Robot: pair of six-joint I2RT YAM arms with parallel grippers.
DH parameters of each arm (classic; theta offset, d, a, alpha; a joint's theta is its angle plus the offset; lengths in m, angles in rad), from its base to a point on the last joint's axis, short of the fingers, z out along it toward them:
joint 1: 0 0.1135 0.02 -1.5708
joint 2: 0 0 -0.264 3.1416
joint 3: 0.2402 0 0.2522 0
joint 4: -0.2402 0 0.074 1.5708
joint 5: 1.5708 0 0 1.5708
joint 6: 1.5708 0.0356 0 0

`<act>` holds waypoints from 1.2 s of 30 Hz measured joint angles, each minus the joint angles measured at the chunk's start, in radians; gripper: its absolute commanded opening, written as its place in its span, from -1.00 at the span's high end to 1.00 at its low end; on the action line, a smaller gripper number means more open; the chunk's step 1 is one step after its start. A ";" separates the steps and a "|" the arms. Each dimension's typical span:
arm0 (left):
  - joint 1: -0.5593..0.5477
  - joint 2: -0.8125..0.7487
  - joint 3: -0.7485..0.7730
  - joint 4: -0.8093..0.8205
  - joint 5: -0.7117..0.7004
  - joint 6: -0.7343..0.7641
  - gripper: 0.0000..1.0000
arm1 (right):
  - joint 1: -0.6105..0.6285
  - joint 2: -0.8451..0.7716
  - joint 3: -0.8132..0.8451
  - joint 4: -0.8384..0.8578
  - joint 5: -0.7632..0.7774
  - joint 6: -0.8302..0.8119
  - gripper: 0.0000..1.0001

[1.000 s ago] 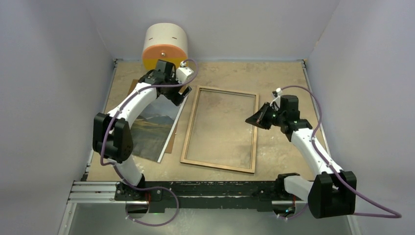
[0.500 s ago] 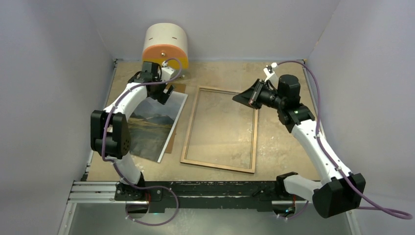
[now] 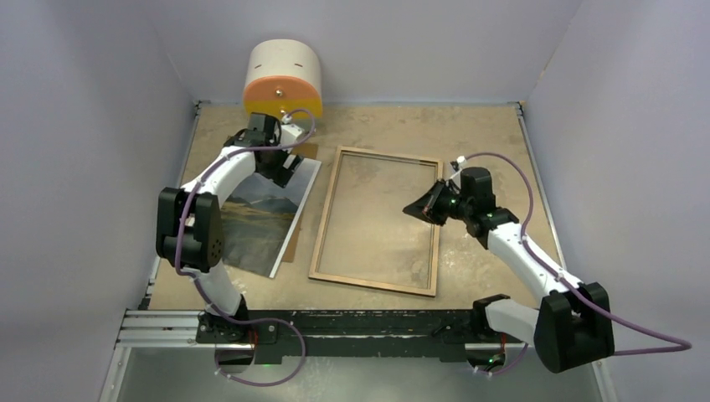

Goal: Put the photo into the frame
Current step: Place the photo frame item in the photo frame.

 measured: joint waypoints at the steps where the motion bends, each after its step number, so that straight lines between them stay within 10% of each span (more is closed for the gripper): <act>1: -0.010 0.000 -0.010 0.002 -0.001 0.000 -0.78 | -0.007 0.000 -0.026 0.001 0.012 -0.002 1.00; 12: -0.191 0.007 -0.030 0.021 -0.020 0.000 -0.81 | -0.091 0.007 -0.166 0.047 0.058 -0.065 0.98; 21: -0.261 0.087 -0.071 0.049 -0.055 0.000 -0.81 | -0.095 0.068 -0.213 0.172 0.005 -0.085 -0.13; 36: -0.266 0.119 -0.088 0.081 -0.129 0.026 -0.81 | -0.118 0.267 -0.225 0.418 -0.167 -0.051 -0.21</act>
